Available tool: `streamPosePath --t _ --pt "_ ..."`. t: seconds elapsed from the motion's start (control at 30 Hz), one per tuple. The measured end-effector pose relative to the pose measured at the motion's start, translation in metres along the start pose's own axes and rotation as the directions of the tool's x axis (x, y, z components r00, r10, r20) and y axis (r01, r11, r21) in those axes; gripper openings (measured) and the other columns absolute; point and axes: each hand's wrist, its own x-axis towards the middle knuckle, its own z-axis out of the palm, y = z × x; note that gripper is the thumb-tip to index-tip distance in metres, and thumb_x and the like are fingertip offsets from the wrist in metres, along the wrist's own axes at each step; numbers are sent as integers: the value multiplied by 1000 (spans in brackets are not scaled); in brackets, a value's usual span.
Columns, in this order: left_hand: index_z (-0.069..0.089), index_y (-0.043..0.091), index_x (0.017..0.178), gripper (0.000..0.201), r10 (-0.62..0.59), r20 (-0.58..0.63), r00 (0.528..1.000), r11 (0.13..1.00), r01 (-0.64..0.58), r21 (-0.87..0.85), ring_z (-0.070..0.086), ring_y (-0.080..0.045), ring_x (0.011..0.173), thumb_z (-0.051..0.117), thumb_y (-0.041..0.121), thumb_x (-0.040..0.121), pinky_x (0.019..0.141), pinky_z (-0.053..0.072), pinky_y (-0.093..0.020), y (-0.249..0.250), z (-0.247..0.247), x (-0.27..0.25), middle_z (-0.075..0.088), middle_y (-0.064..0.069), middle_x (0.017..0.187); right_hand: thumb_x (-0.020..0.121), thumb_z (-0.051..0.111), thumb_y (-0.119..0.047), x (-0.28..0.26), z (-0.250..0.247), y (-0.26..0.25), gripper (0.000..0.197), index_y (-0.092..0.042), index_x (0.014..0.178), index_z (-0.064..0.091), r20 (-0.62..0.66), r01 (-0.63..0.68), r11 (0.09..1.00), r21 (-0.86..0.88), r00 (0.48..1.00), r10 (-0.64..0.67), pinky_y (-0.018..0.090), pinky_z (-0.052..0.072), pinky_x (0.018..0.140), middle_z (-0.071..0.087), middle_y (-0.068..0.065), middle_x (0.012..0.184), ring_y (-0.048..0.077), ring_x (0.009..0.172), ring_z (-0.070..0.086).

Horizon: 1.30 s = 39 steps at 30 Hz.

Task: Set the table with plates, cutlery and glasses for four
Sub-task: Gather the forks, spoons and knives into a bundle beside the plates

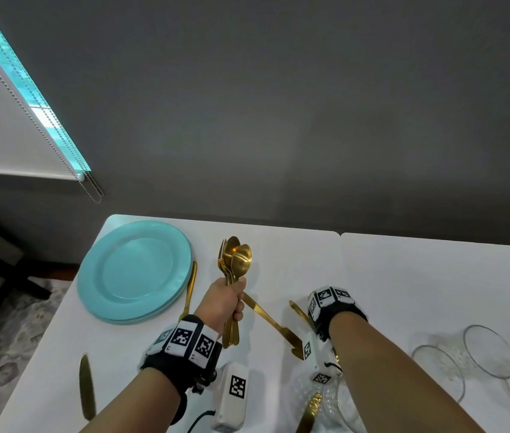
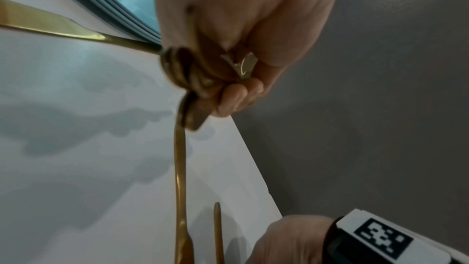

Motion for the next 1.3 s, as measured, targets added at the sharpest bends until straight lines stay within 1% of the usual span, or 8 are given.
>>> streamPosePath --t 0.1,0.23,0.37,0.5,0.6,0.93,1.13,1.3 --pt "42 12 78 22 0 -8 1000 1000 0 -16 37 -12 50 45 20 97 47 35 -24 -1 -5 -1 40 -2 63 77 64 -12 12 12 1 45 -9 121 59 55 52 992 -114 997 -46 16 57 69 57 14 124 33 118 55" --pt "42 11 75 24 -3 -1 1000 1000 3 -30 39 -13 50 44 18 98 47 36 -24 -2 -11 -1 42 -3 62 91 51 -7 53 21 8 34 3 124 54 -57 127 928 -349 986 -156 3 30 27 50 21 135 32 123 51" --pt "45 10 79 22 26 2 1000 999 -26 -22 49 -15 53 43 19 99 47 40 -23 2 -14 0 49 -4 64 80 61 -14 -31 -28 -19 9 -13 72 58 -16 121 971 -207 992 -127 21 46 64 61 4 76 24 79 59" --pt "48 10 92 16 103 -37 994 995 -102 22 60 -16 62 41 22 100 51 47 -23 12 -16 2 58 -6 73 67 71 -33 -2 -51 -38 39 -15 101 69 -124 191 941 -281 965 -233 29 54 73 64 0 83 24 83 67" --pt "47 9 102 16 130 -114 985 991 -127 28 63 -18 70 40 24 100 56 49 -25 20 -19 7 61 -6 80 81 65 -18 -46 -79 -58 22 -14 101 72 -161 323 857 -402 896 -413 29 53 74 67 3 96 22 90 64" --pt "52 -7 104 22 60 -27 998 987 -55 149 59 -20 57 39 11 98 49 50 -26 13 -6 8 61 -14 74 97 45 -18 -115 -62 -97 26 -8 114 62 125 501 380 -778 715 -688 32 46 71 62 7 104 24 89 58" --pt "52 -8 108 23 67 -6 998 965 -64 255 62 -26 63 38 3 94 59 53 -33 0 6 7 66 -22 79 93 52 -14 -120 -59 -102 19 -6 102 67 105 500 455 -737 750 -653 28 45 63 45 0 64 19 71 52" --pt "44 4 92 21 -45 16 999 995 43 95 42 -18 48 24 -2 94 46 37 -28 -3 11 0 48 -15 61 89 55 -14 -115 -56 -95 20 -11 99 72 40 544 627 -558 772 -634 26 42 58 57 3 80 20 74 57"
